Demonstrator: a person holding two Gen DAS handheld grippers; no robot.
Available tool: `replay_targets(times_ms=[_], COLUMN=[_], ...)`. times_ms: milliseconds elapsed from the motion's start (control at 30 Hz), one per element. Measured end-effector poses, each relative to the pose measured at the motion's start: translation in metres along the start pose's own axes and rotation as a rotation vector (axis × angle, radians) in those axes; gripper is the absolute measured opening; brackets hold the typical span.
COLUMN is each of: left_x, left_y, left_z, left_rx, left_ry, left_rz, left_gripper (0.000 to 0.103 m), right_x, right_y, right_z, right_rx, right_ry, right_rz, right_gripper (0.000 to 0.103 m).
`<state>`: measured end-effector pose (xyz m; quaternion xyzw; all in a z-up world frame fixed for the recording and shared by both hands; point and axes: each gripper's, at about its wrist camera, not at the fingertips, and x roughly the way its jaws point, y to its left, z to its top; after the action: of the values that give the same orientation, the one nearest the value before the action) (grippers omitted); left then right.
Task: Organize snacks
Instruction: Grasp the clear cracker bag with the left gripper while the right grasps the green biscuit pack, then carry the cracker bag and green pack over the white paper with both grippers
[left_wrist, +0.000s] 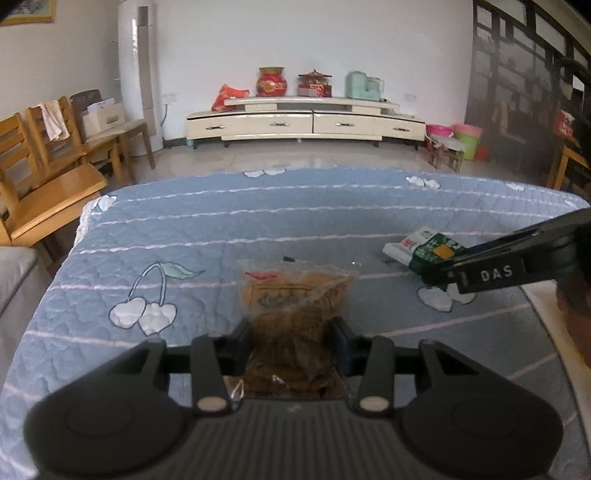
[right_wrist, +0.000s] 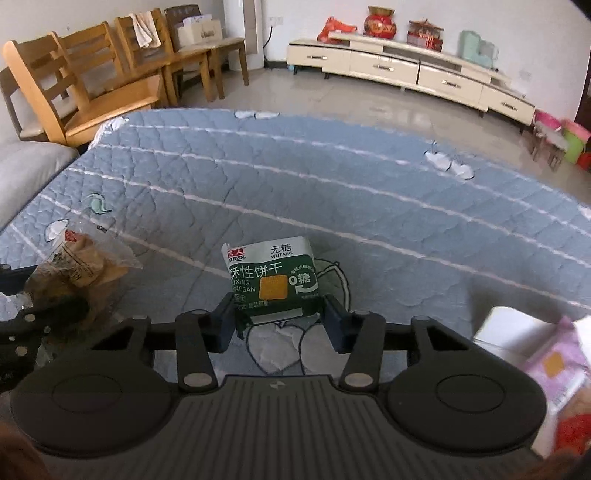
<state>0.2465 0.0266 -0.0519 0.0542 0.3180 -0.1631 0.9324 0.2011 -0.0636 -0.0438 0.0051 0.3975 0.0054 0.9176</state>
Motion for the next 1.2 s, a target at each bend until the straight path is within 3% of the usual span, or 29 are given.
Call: replay_targets(times_ms=[300,600,900,1200], left_x=[-0.055,-0.117,-0.16,-0.173], left_y=[-0.026,-0.06,-0.091,-0.119], left_z=[-0.003,-0.006,-0.018,-0.029], left_rx=[-0.023,-0.042,-0.048,-0.026], left_ry=[-0.048,-0.093,-0.113,-0.114], left_rz=[0.036,0.081,0.061,0.013], left_gripper=[0.043,0.043,0.043,0.043], right_x=[-0.096,-0.199,-0.266,-0.312], right_y=[0.022,0.027,0.021,0.012], right_z=[-0.028,-0.077,-0.108,-0.149], right_rx=[0.013,0.032,0.071,0.106], right_ry=[-0.096,-0.164,-0.203,-0.247], right_rz=[-0.035,-0.068,-0.101,-0.136], right_gripper=[0.061,0.061,0.061,0.061])
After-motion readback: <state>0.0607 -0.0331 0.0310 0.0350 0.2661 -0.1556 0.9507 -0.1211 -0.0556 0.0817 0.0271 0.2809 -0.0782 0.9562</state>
